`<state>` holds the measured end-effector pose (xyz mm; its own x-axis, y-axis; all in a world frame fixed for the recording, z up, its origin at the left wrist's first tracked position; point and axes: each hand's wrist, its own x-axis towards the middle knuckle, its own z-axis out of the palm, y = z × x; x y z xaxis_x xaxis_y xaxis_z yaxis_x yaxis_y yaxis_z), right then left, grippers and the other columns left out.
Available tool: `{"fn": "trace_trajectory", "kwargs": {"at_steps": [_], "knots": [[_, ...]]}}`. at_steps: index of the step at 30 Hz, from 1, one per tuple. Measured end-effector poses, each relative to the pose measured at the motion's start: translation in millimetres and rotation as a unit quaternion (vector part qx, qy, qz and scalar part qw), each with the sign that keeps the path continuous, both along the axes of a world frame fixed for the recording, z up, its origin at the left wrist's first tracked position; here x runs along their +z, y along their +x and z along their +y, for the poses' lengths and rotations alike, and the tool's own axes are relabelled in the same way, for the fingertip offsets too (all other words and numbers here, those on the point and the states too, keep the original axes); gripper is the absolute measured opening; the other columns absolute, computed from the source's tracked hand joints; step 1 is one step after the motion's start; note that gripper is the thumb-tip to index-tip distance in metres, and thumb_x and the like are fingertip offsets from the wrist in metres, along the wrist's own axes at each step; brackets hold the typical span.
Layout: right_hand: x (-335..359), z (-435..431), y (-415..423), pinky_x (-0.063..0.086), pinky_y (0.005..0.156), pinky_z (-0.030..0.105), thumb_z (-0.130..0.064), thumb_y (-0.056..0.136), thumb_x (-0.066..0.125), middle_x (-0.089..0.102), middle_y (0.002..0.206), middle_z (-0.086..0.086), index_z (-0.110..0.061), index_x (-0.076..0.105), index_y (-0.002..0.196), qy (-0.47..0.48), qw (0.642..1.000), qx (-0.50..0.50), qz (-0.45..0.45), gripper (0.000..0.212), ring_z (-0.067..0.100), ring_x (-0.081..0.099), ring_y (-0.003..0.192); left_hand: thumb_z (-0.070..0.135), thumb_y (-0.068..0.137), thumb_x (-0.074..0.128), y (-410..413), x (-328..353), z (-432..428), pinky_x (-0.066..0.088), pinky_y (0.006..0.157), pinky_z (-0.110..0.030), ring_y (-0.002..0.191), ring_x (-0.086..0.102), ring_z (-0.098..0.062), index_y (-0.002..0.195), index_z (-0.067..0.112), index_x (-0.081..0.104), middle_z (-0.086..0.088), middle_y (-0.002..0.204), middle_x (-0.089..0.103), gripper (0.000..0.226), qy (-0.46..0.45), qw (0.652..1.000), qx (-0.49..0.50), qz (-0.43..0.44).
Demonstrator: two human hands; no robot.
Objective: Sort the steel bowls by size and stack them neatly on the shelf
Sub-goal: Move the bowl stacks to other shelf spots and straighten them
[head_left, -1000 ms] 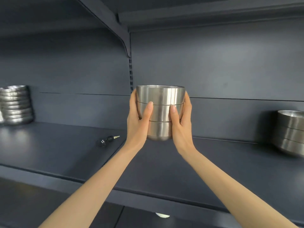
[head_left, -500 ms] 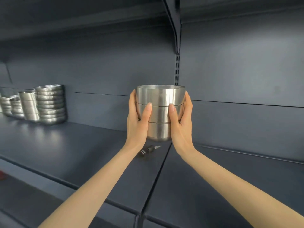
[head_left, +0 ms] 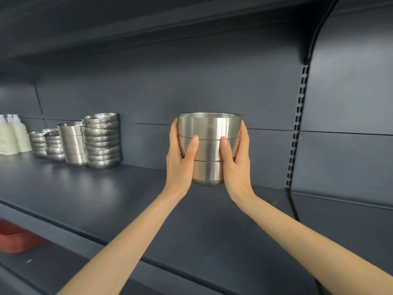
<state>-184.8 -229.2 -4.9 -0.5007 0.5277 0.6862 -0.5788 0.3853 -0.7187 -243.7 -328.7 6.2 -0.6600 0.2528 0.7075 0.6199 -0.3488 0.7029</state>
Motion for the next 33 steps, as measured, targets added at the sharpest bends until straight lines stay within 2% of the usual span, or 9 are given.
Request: {"fn": "trace_trajectory", "kwargs": {"at_steps": [6,10,13,16,20,23,28,30,33], "knots": [[-10.6,-81.6,-49.0,0.031,0.115,0.039,-0.064,0.081,0.049,0.033,0.15,-0.02,-0.032,0.02,0.15,-0.017,0.999,-0.029,0.007,0.082,0.0,0.032,0.138,0.05,0.087,0.051,-49.9,-5.3,-79.3,0.039,0.083,-0.001,0.11,0.052,0.017,0.127,0.054,0.03,0.045,0.112,0.054,0.046,-0.032,0.999,-0.023,0.003],[-14.0,-138.5,-83.2,0.029,0.107,0.011,-0.061,0.083,0.048,0.031,0.147,-0.03,-0.032,0.019,0.15,-0.014,0.999,-0.03,0.006,0.079,-0.014,0.028,0.133,0.059,0.081,0.049,-85.7,-4.5,-138.3,0.038,0.084,0.0,0.111,0.049,0.019,0.129,0.053,0.027,0.049,0.111,0.051,0.053,-0.046,0.999,-0.019,0.004],[-16.4,-172.4,-106.6,0.026,0.101,0.001,-0.058,0.085,0.047,0.027,0.141,-0.04,-0.035,0.017,0.149,-0.013,0.999,-0.033,-0.002,0.075,-0.023,0.025,0.128,0.064,0.077,0.049,-115.8,-8.8,-169.8,0.038,0.093,-0.009,0.119,0.048,0.014,0.14,0.046,0.025,0.039,0.124,0.05,0.07,-0.046,0.999,-0.019,0.005],[-22.0,-193.9,-130.6,0.026,0.114,0.021,-0.061,0.083,0.046,0.027,0.151,-0.026,-0.031,0.016,0.151,-0.008,0.999,-0.037,-0.012,0.08,-0.01,0.025,0.137,0.065,0.078,0.049,-143.5,-16.9,-192.4,0.036,0.099,-0.014,0.125,0.045,0.009,0.147,0.041,0.021,0.026,0.138,0.046,0.078,-0.051,0.998,-0.026,-0.003],[-31.1,-202.1,-162.7,0.026,0.118,0.038,-0.065,0.081,0.045,0.027,0.154,-0.02,-0.031,0.014,0.152,-0.01,0.998,-0.046,-0.032,0.084,-0.002,0.026,0.14,0.067,0.077,0.047,-180.5,-25.3,-202.2,0.036,0.093,-0.006,0.123,0.042,0.016,0.136,0.055,0.018,0.04,0.13,0.042,0.067,-0.08,0.996,-0.045,-0.01],[-36.3,-197.0,-190.0,0.029,0.116,0.031,-0.064,0.081,0.046,0.029,0.152,-0.022,-0.033,0.015,0.151,-0.003,0.998,-0.044,-0.039,0.083,-0.004,0.028,0.138,0.068,0.076,0.046,-209.9,-29.6,-199.8,0.035,0.095,-0.01,0.122,0.041,0.017,0.131,0.06,0.017,0.04,0.131,0.041,0.063,-0.09,0.995,-0.05,-0.015],[-47.2,-184.7,-242.8,0.032,0.093,0.0,-0.047,0.089,0.046,0.034,0.134,-0.042,-0.045,0.018,0.14,0.003,0.999,-0.033,-0.04,0.058,-0.02,0.034,0.125,0.067,0.077,0.045,-263.8,-40.4,-188.6,0.036,0.094,-0.007,0.122,0.042,0.016,0.129,0.062,0.018,0.041,0.129,0.042,0.058,-0.11,0.993,-0.048,-0.01],[-52.3,-178.7,-260.6,0.034,0.09,-0.001,-0.046,0.089,0.047,0.036,0.133,-0.04,-0.043,0.019,0.139,-0.007,0.998,-0.028,-0.049,0.058,-0.02,0.037,0.123,0.069,0.078,0.044,-284.1,-48.3,-184.1,0.035,0.1,-0.013,0.126,0.039,0.014,0.139,0.054,0.014,0.034,0.138,0.038,0.07,-0.117,0.991,-0.065,-0.019],[-62.3,-172.4,-283.4,0.035,0.098,0.005,-0.058,0.084,0.049,0.035,0.144,-0.028,-0.035,0.018,0.148,0.0,0.997,-0.042,-0.06,0.075,-0.013,0.035,0.13,0.063,0.084,0.044,-307.5,-57.4,-181.6,0.03,0.097,-0.004,0.124,0.031,0.024,0.14,0.053,0.01,0.05,0.131,0.028,0.066,-0.132,0.988,-0.079,-0.019]]}}
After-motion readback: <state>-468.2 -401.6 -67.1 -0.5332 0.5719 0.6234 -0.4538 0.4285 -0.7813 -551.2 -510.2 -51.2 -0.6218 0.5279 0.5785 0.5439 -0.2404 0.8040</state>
